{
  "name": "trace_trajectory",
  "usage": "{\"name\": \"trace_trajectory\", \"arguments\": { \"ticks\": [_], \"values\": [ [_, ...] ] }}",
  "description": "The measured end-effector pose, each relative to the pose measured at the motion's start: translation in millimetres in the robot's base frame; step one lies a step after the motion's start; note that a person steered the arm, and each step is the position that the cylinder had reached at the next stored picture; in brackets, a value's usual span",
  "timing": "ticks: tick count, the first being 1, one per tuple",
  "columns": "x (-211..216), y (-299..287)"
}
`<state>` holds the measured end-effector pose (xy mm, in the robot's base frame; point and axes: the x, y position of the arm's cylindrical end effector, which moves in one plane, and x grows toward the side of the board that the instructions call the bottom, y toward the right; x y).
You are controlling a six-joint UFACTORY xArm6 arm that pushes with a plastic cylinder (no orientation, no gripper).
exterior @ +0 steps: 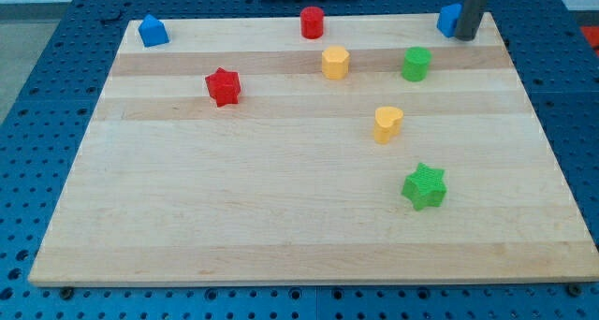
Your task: Move the green circle towards the red star
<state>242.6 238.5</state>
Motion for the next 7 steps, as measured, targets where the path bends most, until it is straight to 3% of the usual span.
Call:
{"name": "trace_trajectory", "arguments": {
  "ticks": [3,5,7],
  "values": [
    [20.7,8.9],
    [92.5,59.7],
    [97.9,57.7]
  ]
}}
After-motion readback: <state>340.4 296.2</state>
